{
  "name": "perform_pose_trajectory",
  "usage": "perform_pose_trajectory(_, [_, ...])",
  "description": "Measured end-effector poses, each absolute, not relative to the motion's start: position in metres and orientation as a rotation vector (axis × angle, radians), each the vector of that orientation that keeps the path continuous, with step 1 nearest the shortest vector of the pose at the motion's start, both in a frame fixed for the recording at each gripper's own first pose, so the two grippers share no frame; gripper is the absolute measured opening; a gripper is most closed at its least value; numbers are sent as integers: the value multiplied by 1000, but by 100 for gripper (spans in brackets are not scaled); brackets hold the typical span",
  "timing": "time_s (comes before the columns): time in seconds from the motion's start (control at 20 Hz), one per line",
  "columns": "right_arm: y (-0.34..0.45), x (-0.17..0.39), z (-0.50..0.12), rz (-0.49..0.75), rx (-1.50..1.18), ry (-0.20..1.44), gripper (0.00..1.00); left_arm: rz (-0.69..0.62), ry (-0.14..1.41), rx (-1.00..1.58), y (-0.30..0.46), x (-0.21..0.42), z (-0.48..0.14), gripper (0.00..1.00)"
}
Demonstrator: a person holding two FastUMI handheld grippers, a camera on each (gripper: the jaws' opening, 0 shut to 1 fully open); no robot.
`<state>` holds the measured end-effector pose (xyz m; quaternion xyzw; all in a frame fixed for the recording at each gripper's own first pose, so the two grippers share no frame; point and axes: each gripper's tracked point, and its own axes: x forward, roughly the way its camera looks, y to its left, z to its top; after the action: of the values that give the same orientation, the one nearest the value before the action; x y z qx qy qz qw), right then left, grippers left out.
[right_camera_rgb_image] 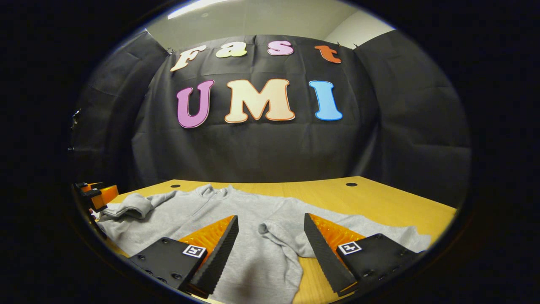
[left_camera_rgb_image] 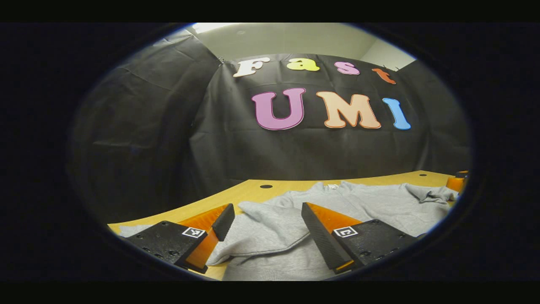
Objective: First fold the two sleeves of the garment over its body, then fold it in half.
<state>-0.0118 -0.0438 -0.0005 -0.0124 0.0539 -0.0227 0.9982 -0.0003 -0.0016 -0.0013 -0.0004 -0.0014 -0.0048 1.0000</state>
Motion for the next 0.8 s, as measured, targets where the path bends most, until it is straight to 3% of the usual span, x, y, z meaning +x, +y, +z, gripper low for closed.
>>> perform_pose_trajectory(0.5, [-206,-83,10,-372,12,326,97,-10,-4,-1,-3,1,-2,93])
perform_pose_trajectory(0.65, [-238,-103,-14,-431,42,445,94,-9,-4,0,-2,1,-2,93])
perform_pose_trajectory(0.8, [-255,-116,-35,-449,58,538,97,-9,-4,0,-2,1,-2,94])
